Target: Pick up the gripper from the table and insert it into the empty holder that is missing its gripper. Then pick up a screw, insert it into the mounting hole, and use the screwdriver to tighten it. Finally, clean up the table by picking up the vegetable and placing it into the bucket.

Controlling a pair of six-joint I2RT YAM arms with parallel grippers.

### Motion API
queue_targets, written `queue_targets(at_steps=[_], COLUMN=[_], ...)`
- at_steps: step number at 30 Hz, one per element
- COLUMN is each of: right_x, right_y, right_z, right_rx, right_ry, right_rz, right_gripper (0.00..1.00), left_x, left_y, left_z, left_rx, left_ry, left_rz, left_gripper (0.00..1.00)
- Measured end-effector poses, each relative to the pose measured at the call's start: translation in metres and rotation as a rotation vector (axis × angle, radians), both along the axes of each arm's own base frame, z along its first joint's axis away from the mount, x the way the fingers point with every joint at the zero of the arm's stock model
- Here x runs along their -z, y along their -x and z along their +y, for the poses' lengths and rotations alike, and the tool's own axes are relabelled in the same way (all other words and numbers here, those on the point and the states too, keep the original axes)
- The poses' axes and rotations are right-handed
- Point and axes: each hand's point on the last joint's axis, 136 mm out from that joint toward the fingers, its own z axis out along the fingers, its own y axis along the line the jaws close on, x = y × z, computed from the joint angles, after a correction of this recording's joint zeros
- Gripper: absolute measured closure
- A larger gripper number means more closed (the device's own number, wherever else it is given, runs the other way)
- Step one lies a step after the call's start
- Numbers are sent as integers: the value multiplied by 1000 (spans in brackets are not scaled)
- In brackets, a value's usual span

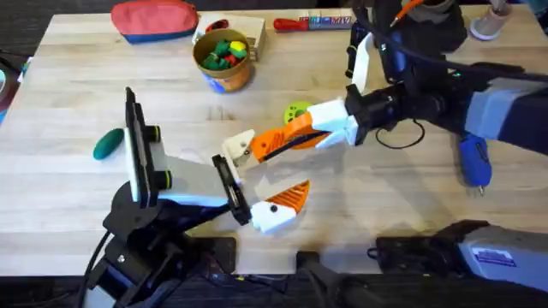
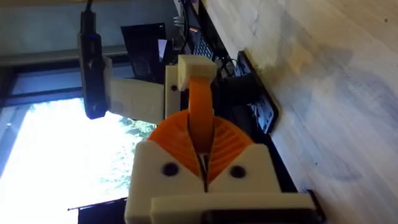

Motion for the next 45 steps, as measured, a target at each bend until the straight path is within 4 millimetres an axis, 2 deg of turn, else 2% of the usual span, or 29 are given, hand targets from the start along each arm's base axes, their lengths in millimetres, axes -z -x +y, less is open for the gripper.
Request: queue_targets(at_steps=[8, 13, 24, 27, 34, 36, 40, 43, 45], right_x=[3, 8, 22, 21, 23, 23, 23, 24, 24], right_y=[-5, -11, -9, -15, -17, -17, -15, -10, -10], right_z=[7, 19, 41, 52, 54, 54, 56, 59, 59], right_rx=[-13, -30, -33, -1, 14, 16, 6, -12, -16], right_ry=[-19, -33, 10, 22, 35, 37, 36, 36, 31], right_rz=[22, 23, 80, 25, 28, 29, 22, 11, 0], right_gripper=[998, 998, 998, 998, 997, 965, 729, 598, 548], left_x=[0, 0, 4, 5, 5, 5, 4, 4, 3], left_y=[-3, -6, -7, -16, -18, -18, -16, -15, -14], left_z=[1, 3, 4, 9, 10, 11, 9, 8, 8], left_rx=[-17, -36, -42, -103, -115, -118, -99, -96, -92], left_ry=[0, 0, 3, 5, 8, 9, 8, 7, 9], left_rz=[1, 4, 45, 47, 54, 54, 50, 48, 39], left_gripper=[142, 142, 142, 142, 142, 142, 142, 141, 143])
